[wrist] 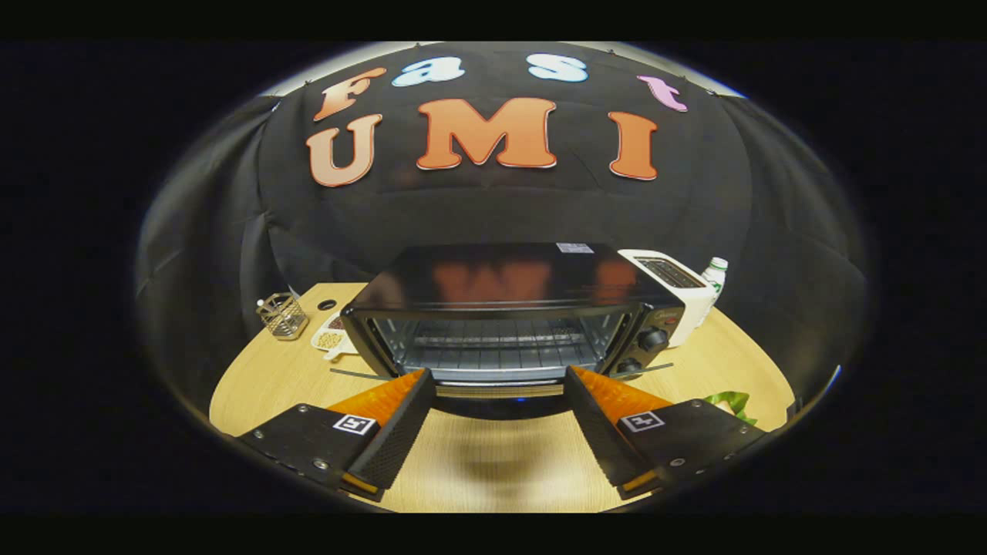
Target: Open the toaster oven, put the food inside, and close the toaster oven door.
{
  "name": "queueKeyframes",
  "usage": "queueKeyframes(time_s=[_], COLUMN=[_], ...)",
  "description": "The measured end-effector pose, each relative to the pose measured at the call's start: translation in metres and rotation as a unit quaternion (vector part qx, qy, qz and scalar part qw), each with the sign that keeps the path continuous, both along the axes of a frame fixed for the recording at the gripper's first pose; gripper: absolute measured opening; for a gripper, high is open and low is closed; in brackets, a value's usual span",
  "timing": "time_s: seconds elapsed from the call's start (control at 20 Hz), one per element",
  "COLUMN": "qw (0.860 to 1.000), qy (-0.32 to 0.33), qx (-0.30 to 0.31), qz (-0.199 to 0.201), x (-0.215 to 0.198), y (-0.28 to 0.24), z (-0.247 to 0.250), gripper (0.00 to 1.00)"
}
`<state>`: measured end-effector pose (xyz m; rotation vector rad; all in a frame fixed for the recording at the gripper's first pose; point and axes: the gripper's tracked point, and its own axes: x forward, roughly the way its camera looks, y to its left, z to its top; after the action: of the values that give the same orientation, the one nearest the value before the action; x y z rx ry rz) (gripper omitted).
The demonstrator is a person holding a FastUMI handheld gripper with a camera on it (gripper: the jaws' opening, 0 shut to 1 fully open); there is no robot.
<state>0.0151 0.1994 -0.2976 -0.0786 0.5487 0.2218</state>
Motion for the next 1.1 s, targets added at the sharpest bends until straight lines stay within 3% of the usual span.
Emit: queueKeyframes(time_s=[0.5,0.7,1.1], qw=[1.0,0.997,0.992], qy=[0.03,0.071,0.122], qx=[0.003,-0.001,-0.005], qz=[-0.005,-0.009,-0.016], x=[-0.053,-0.072,-0.088], y=[-0.014,-0.02,-0.023], z=[-0.049,-0.082,-0.129], gripper=[0.99,0.99,0.97])
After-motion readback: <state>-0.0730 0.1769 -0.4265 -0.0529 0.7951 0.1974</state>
